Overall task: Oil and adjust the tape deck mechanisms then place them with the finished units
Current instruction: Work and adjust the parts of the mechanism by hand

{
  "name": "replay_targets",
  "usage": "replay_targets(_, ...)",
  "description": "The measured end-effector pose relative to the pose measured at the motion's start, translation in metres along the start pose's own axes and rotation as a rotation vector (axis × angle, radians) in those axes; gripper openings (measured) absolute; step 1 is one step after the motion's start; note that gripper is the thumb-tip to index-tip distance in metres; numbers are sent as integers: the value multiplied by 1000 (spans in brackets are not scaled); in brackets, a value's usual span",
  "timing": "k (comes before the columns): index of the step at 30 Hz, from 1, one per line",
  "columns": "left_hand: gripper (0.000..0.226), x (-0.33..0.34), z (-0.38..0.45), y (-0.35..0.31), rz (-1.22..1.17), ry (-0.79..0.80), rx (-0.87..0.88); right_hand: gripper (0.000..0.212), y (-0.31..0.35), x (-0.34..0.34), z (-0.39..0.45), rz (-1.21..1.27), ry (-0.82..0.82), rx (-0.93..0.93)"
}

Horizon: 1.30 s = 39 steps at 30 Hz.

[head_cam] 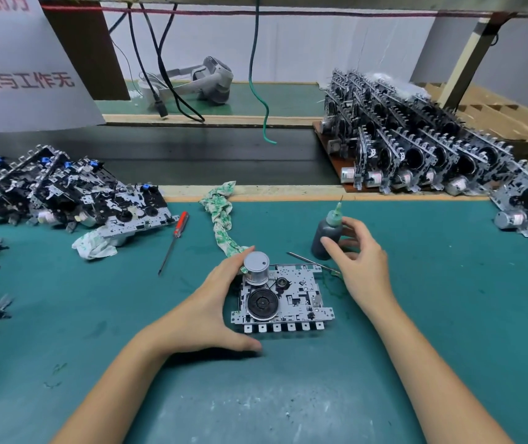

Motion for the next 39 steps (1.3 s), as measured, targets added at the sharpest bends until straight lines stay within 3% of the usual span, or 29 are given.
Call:
replay_targets(5, 87, 7, 5, -16, 209, -195, 111, 38, 6, -11, -2, 22, -138, -31)
replay_targets(10, 102, 5, 3, -14, 249, -148, 170, 36, 23, -30, -8, 101, -333, -122)
replay_targets(24, 107, 4, 0, -24, 397, -163, 288, 21, 50, -35, -21, 112, -270, -306)
replay_targets(26, 110, 4, -1, -23, 391, -149, 271, 24, 57, -35, -24, 102, -125, -359)
replay_targets(27, 110, 4, -1, -22, 388, -142, 263, 31, 61, -32, -25, 64, 27, -372)
replay_targets(30, 110, 4, 1, -20, 373, -130, 259, 85, 64, -12, -36, -399, 591, -425)
replay_targets(32, 107, 4, 3, -19, 361, -124, 260, 120, 56, -1, -44, -716, 793, -496)
replay_targets(35, 106, 4, 4, -17, 354, -117, 260, 132, 54, 7, -49, -884, 772, -552)
replay_targets(39, 106, 5, 5, -14, 323, -118, 261, 125, 61, 7, -46, -945, 699, -612)
Point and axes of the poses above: each hand's wrist, its own z-axis towards the middle knuckle, its own x-axis out of the palm, y = z × x, the point moved 4 cm from there along z, towards the middle knuckle, and after that the axes turned 8 degrees about -z, right-handed, at the moved point
